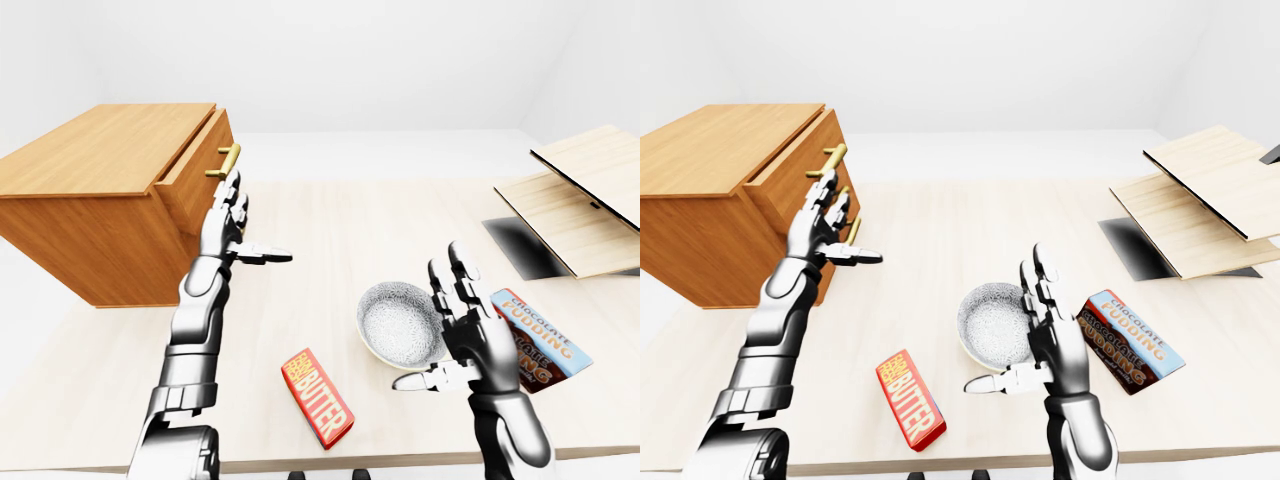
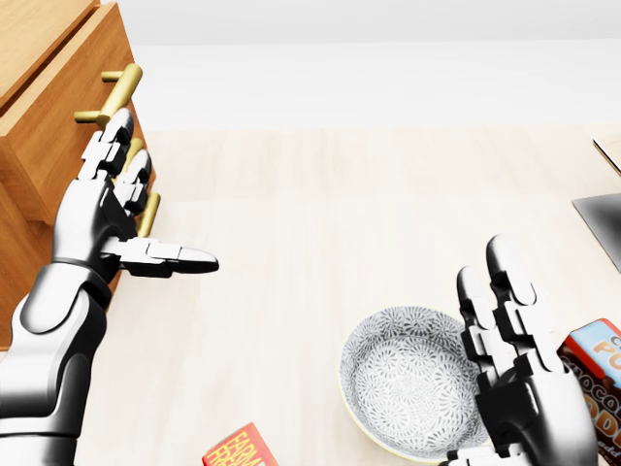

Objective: Close the top drawer of the cabinet and put the bowl on top of it.

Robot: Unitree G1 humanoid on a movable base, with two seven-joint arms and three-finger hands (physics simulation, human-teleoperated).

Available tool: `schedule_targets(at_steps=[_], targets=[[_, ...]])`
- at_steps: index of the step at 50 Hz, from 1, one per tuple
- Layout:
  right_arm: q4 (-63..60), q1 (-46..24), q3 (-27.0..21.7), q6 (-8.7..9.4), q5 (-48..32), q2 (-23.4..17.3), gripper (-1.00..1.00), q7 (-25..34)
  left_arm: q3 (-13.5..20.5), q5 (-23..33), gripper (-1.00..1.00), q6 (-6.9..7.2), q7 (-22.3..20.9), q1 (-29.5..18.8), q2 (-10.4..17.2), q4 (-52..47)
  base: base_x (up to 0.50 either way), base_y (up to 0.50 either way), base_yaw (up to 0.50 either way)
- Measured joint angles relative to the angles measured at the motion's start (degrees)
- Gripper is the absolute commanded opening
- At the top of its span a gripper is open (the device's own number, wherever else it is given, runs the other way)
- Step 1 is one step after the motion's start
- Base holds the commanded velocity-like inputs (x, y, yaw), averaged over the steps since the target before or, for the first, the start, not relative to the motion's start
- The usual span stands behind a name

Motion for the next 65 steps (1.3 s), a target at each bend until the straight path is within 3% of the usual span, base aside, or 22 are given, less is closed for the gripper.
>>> schedule_targets(at_steps=[30,45,65], targets=[[-0.7,0.7,0.7,0.01,-0.3,-0.2,1.0,-0.4,1.7,-2.7,1.0,0.0,0.7,-2.8,2.7,7.5,0.0,0.0,0.0],[1.6,-0.2,0.2,-1.25,-0.1,-0.2,1.0,0.2,2.2,-4.0,1.0,0.0,-0.6,-3.0,4.3,8.5,0.01,0.0,-0.01],[0.0,0.6,1.1,-0.53,-0.5,-0.3,1.0,-0.3,3.3,-6.2,1.0,0.0,-1.0,-3.2,5.9,9.8,0.01,0.0,-0.01]])
